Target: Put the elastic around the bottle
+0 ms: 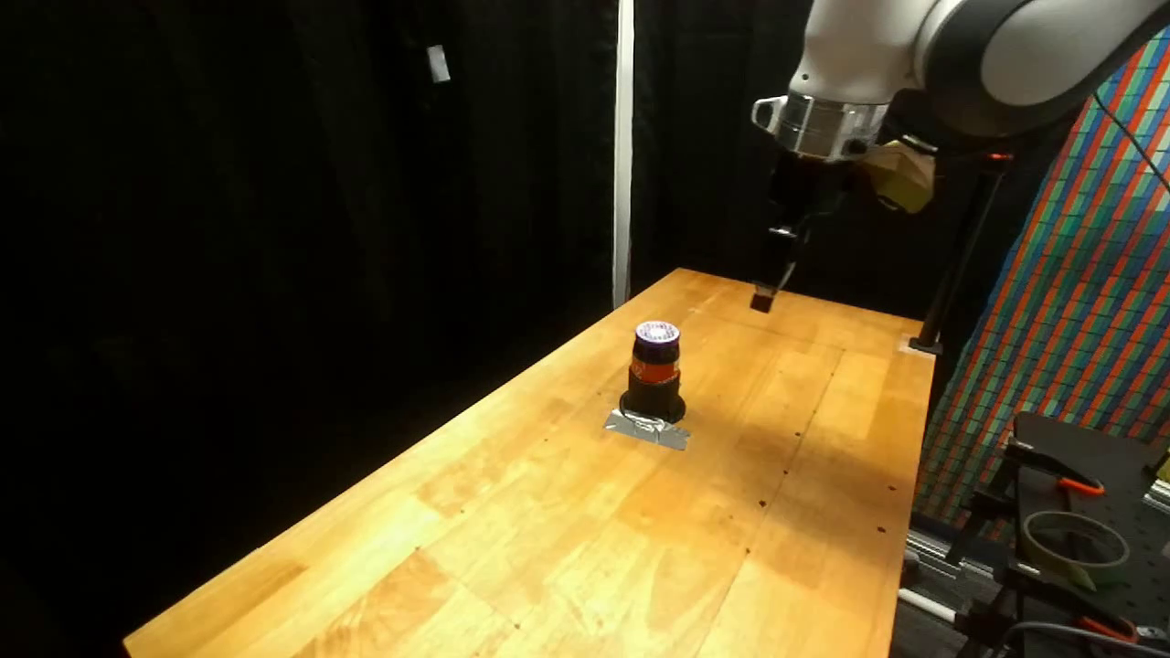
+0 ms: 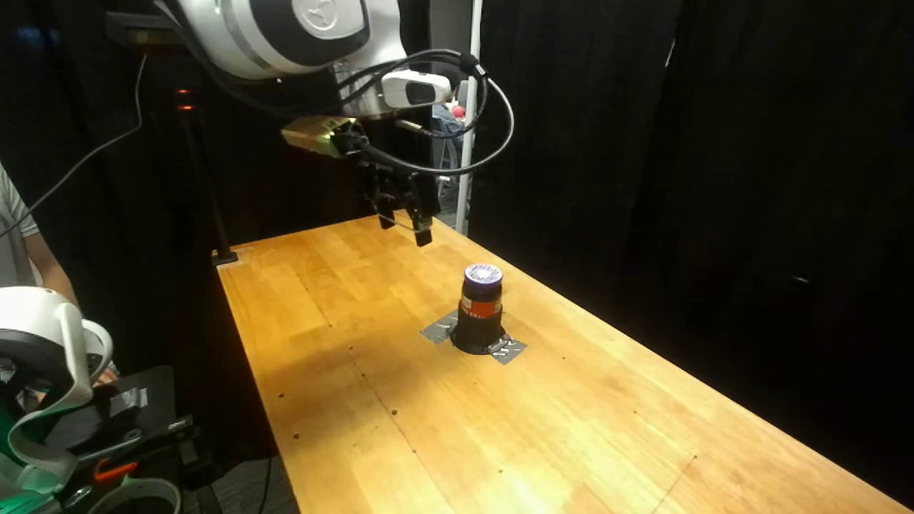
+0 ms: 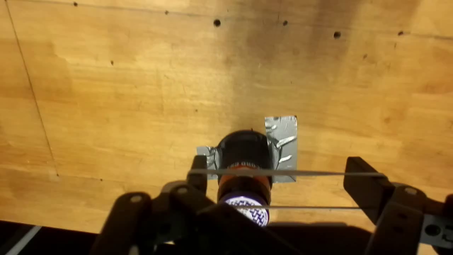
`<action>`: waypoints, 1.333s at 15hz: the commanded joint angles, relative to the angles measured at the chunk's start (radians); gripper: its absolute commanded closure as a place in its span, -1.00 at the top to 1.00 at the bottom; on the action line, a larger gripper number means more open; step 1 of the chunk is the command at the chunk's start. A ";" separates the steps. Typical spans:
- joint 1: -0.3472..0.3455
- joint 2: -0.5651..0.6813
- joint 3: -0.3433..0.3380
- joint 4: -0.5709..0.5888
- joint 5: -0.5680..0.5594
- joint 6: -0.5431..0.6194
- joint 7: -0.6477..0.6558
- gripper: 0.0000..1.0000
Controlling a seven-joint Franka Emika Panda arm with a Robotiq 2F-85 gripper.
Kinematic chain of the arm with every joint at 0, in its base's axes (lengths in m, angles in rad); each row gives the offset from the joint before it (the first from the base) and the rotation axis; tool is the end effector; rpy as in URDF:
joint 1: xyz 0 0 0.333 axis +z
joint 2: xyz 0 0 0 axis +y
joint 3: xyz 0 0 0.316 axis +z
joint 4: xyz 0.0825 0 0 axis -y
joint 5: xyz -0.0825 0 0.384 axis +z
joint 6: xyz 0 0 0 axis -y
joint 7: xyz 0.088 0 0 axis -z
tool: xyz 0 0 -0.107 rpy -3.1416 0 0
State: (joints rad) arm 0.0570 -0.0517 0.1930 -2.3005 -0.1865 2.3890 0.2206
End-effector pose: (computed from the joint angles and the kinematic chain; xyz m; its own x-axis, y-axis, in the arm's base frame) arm 0.5033 0.1272 0.3822 0.9736 0.1643 0.1582 0.1458 -0.9817 0.1224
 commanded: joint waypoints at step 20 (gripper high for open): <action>0.056 0.667 -0.160 0.633 0.128 0.089 0.025 1.00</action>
State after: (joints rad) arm 0.1069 0.5717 0.0359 -1.7265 -0.1054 2.4890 0.2593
